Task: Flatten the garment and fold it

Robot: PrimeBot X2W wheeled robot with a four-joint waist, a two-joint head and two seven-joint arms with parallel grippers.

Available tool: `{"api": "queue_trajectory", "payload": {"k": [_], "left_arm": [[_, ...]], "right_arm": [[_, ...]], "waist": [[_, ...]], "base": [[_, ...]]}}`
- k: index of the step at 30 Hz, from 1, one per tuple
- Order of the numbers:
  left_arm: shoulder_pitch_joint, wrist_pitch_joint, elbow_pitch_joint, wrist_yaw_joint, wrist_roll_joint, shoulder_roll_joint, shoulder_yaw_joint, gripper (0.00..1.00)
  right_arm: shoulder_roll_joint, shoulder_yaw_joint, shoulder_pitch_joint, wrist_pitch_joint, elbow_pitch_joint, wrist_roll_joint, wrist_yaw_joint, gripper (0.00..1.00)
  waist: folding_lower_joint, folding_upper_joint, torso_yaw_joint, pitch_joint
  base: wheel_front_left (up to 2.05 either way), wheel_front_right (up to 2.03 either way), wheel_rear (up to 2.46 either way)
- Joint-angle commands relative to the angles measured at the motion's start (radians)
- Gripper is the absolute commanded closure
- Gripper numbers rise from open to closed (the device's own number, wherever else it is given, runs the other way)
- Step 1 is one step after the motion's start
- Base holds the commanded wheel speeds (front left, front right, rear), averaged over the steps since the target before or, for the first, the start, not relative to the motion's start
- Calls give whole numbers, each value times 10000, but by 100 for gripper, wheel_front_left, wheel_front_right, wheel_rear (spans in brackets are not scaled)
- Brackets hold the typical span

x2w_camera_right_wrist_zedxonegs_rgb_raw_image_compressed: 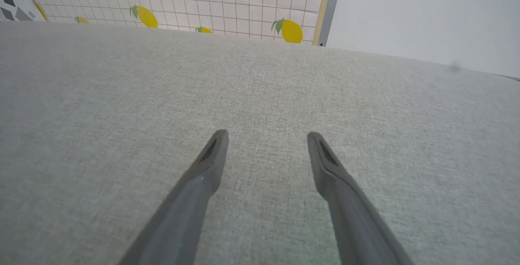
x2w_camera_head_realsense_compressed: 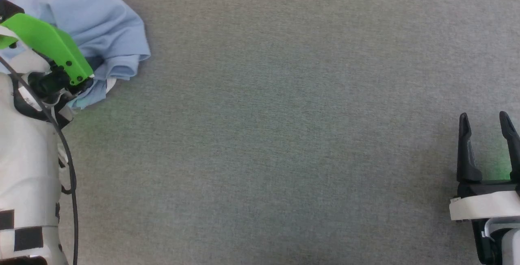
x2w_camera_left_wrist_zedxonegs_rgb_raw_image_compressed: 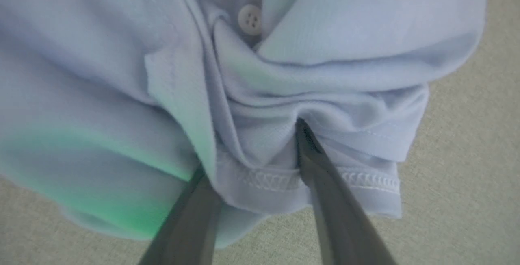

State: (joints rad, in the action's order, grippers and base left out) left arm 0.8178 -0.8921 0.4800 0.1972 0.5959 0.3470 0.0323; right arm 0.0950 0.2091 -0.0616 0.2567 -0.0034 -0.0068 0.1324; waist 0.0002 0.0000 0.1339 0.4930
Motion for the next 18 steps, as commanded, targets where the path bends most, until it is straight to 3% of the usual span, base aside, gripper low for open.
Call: {"api": "queue_trajectory", "payload": {"k": [1,7,18], "left_arm": [[-321,-164,45,-113,139,-22,-41,100],[-350,656,-181,-513,-17,266,-41,100],[588,1582,-972,-2160,197,449,-435,100]], "right_arm": [[48,14,-93,51,-65,40,-17,0],[3,-50,-102,51,118,86,-17,0],[-340,-393,-93,51,788,331,-17,0]], "waist": [[-2,0,-97,27],[-2,0,-85,-479],[-2,0,72,-2118]], "base": [[0,0,0],[0,0,0],[0,0,0]]}}
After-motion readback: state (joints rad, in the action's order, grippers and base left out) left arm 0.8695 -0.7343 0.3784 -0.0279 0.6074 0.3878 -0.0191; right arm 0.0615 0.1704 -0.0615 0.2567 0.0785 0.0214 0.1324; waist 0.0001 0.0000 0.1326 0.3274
